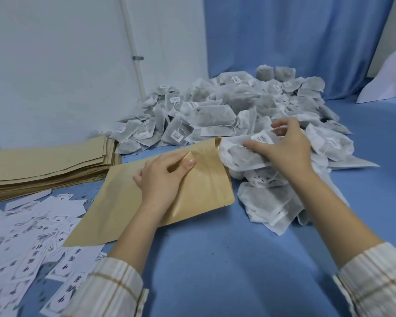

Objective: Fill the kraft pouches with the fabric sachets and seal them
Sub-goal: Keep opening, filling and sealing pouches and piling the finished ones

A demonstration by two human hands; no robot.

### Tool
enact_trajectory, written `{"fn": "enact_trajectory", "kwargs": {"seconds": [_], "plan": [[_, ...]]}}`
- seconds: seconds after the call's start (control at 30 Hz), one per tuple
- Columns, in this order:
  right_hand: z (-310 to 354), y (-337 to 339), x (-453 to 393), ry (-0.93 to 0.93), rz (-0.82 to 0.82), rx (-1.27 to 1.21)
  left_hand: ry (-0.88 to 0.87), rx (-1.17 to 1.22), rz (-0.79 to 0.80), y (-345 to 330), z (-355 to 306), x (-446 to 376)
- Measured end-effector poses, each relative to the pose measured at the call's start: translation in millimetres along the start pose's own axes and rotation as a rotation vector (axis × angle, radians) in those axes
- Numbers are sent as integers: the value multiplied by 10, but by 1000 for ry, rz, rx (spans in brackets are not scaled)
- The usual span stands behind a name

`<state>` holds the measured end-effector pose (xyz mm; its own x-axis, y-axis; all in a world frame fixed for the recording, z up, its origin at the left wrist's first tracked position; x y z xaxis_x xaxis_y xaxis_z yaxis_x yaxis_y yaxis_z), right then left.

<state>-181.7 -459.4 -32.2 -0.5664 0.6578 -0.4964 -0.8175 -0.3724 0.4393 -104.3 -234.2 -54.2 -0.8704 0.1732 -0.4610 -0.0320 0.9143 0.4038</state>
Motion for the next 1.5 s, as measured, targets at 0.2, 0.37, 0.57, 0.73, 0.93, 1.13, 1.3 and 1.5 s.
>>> {"fn": "enact_trajectory", "kwargs": {"seconds": [0.2,0.37,0.57,0.73,0.93,1.13,1.3,1.5], "plan": [[312,-542,310,-16,112,-97,-7,40,-16,2,-31,-6],[450,-627,443,135,741,-205,-29,61,19,35,24,-27],[267,-365,251,353,378,451,-55,-59,-47,16,101,-17],[133,-283,260,92,764,1220,-51,-108,-44,-42,117,2],[241,-219,131,330,144,727,-48,-110,-73,-20,134,-24],[338,-249,182,74,-267,-171,-45,-107,-139,-3,149,-29],[162,-579,319,-285,-45,-356,-46,-47,-184,48,133,-45],[136,-644,335,-228,224,-346,-18,7,-253,119,105,-87]]}}
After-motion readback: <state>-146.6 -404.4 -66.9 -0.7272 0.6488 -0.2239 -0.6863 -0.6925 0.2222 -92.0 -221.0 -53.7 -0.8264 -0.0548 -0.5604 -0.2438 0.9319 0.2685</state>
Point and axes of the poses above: each hand's wrist, its own x-axis away from the middle knuckle, its own y-axis out of the back of the hand, z = x × y, the point moved 1 cm from there along -x, towards the middle knuckle, and after that the axes turned 8 degrees about x, right-handed, at the moved point
